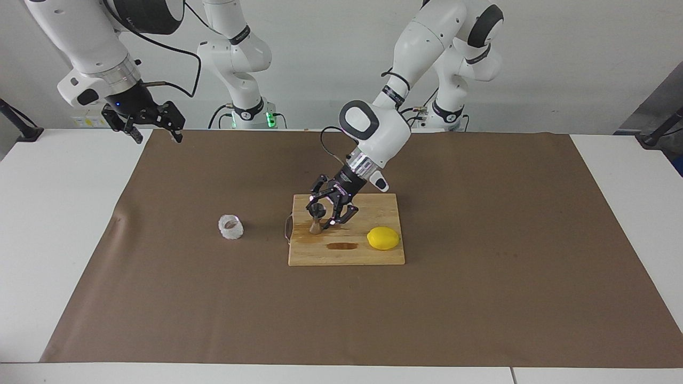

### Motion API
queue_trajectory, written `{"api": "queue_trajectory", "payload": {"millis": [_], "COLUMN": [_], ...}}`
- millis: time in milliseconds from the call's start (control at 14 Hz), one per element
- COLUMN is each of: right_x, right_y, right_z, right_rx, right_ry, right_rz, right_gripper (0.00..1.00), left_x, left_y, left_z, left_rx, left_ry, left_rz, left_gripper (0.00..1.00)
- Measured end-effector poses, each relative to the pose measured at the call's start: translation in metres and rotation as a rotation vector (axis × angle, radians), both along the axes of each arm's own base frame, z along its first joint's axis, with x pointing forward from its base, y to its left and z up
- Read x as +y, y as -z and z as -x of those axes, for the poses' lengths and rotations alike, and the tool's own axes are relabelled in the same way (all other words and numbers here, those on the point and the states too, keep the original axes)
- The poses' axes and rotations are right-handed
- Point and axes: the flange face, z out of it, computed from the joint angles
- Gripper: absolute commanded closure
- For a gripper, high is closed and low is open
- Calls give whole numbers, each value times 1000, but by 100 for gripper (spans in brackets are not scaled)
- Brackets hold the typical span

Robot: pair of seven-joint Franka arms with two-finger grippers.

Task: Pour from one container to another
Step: 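Open the left gripper and withdraw while the right gripper reaches the cup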

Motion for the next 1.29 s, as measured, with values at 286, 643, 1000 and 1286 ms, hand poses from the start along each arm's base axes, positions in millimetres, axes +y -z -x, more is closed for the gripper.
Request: {"api": "queue_trajectory", "payload": {"millis": [286, 643, 1000, 1286], "right_x": [2, 0, -5, -19], "right_y": [1, 20, 48, 100], "right_z": [0, -2, -9, -18], "right_rx": [3, -40, -102, -169], "right_ry": [-17, -369, -815, -1060], "right_rz": [-1, -11, -3, -104], "right_gripper": [0, 0, 0, 0], "left_x": [-9, -22, -5, 38], "left_y": [-1, -24, -64, -73], "left_z": [8, 21, 10, -35], "left_rx": [-4, -60, -181, -240], "left_ry": [17, 30, 62, 198], "left_rz": [-2, -8, -20, -28], "left_gripper": [0, 0, 0, 0]}}
